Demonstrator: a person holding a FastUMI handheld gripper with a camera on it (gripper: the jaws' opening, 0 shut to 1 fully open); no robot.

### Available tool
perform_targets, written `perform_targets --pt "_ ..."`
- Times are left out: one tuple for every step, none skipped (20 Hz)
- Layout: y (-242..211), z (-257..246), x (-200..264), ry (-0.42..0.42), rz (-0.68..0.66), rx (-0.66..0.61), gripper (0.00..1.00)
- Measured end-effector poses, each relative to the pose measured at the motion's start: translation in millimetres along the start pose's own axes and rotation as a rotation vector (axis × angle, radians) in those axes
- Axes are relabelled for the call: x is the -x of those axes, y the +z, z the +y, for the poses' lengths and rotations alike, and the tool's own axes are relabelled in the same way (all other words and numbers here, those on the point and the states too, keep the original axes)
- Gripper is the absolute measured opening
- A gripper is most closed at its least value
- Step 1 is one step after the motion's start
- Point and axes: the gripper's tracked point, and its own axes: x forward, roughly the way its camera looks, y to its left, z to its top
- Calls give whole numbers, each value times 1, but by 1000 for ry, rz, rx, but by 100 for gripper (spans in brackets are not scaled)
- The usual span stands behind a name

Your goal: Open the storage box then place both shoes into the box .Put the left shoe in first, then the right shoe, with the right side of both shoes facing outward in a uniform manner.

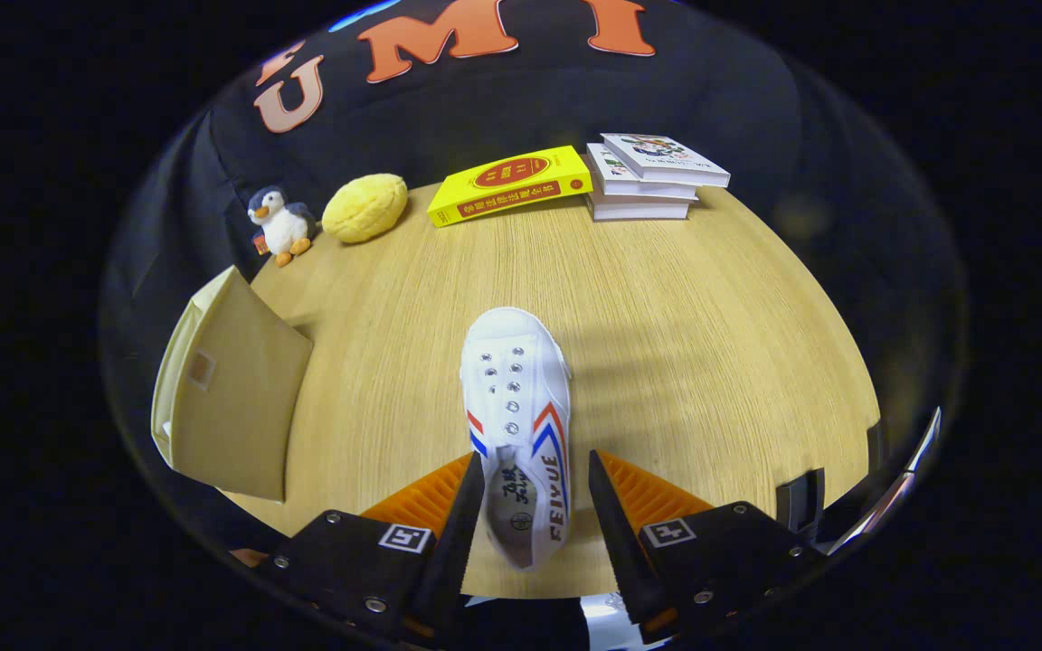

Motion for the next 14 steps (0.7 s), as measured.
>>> perform_targets --pt "-6 -1 -3 -2 11 28 68" --pt "-10 -3 -8 -11 15 55 67" --pt "-14 -6 -12 -23 22 85 66" --pt "-16 -9 -17 -33 20 109 65" --pt "-15 -13 -21 -40 17 121 63" --pt "-16 -14 -27 -41 18 125 61" --pt "-18 -13 -31 -32 26 133 58" --pt "-17 -13 -33 -33 25 154 55" --pt "-15 -13 -33 -36 13 183 51" --pt "-12 -12 -33 -39 -9 214 51" --pt "-12 -9 -33 -35 -27 254 50" --pt "-12 -10 -31 -39 -35 295 49" --pt "-11 -11 -29 -40 -39 319 48" --pt "-11 -11 -29 -34 -34 321 48"
